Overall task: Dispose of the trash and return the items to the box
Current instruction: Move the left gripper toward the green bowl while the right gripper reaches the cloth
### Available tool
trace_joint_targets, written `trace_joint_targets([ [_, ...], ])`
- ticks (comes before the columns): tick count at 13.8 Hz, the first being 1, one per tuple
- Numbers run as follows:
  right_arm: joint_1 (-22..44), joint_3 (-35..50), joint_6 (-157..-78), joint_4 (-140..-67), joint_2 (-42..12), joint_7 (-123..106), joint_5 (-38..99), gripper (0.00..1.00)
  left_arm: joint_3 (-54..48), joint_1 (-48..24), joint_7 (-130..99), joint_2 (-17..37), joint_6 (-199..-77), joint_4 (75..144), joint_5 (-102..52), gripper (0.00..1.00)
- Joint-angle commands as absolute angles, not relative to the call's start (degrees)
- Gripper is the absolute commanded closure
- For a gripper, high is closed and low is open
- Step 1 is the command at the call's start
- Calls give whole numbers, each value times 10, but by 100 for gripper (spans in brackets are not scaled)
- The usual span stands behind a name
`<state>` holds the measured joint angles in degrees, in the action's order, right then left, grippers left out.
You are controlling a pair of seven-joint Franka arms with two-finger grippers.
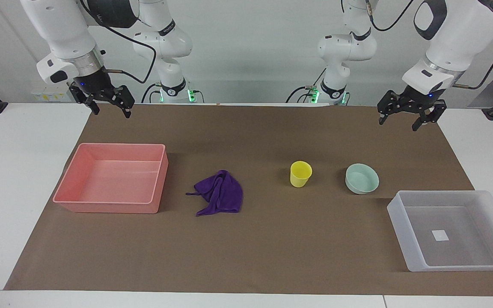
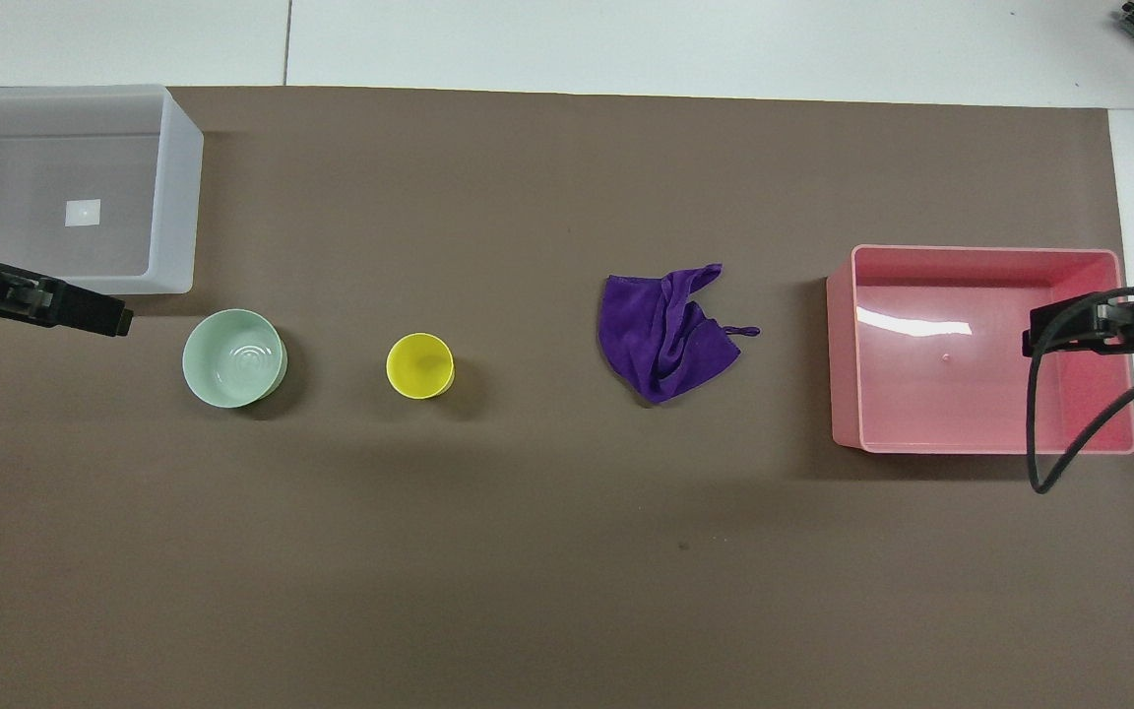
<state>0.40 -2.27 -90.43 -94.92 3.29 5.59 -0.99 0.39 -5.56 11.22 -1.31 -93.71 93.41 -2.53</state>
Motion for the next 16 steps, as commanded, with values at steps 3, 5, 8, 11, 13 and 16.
trace_joint_targets([
  [3, 9, -26, -910, -969, 48, 39, -10, 0, 1, -49, 123, -40, -962, 971, -28, 0],
  [5, 9, -24, -907, -969, 49, 39, -10, 0, -1, -49, 123, -40, -960, 971, -28, 0],
  [8, 9, -22, -907, -969, 49, 40, -10, 0, -1, -50, 122, -40, -963, 970, -28, 0],
  [11, 10, -20, -909, -969, 49, 40, -10, 0, 1, -47, 122, -40, -969, 971, -28, 0],
  [13, 10, -17, -908, -969, 49, 40, -10, 0, 1, -47, 122, -40, -978, 973, -28, 0],
  [16, 10, -16, -905, -969, 49, 41, -10, 0, 1, -40, 122, -40, -987, 977, -28, 0],
])
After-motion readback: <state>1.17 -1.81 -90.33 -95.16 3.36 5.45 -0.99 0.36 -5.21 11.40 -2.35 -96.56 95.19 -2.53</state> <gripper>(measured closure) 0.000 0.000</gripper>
